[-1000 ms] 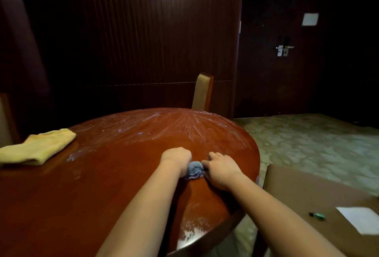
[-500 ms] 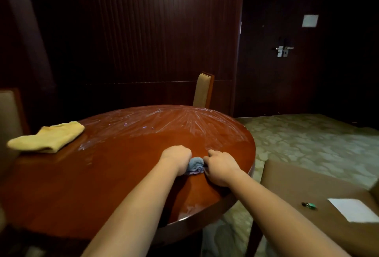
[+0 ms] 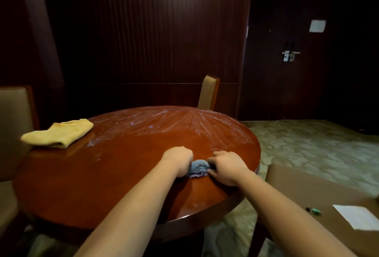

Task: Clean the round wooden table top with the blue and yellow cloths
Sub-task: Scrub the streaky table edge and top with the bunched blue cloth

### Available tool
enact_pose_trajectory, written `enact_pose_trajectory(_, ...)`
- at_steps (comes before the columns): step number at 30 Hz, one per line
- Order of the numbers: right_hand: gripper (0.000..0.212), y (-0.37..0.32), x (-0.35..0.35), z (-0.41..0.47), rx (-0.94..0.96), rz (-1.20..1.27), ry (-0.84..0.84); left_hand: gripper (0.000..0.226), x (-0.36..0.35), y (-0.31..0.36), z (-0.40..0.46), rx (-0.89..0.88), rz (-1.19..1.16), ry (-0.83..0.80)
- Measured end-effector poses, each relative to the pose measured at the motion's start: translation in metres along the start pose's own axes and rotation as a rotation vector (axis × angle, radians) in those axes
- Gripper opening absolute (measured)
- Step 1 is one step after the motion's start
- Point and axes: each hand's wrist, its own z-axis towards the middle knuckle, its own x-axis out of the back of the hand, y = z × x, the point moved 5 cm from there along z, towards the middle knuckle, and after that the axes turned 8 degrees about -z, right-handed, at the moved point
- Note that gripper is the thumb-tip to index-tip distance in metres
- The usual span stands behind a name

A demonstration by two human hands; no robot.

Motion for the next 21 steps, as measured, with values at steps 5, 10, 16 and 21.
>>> enact_pose_trajectory(5,0.032,0.017,-0.010,0.013,-0.028,-0.031,-0.008,0.021,0.002,0.011,0.016,0.008,0.026,0.015)
enact_pose_trajectory(10,0.035,0.043,-0.028,0.032,-0.085,-0.002,-0.011,0.021,0.002,0.015,0.054,-0.016,0.040,0.032)
enact_pose_trajectory(16,0.032,0.071,-0.050,0.074,-0.140,0.040,-0.023,0.026,0.001,0.009,0.112,-0.003,0.046,0.049)
enact_pose_trajectory(21,0.032,0.094,-0.069,0.117,-0.171,0.060,-0.032,0.026,0.000,-0.002,0.161,0.015,0.059,0.060)
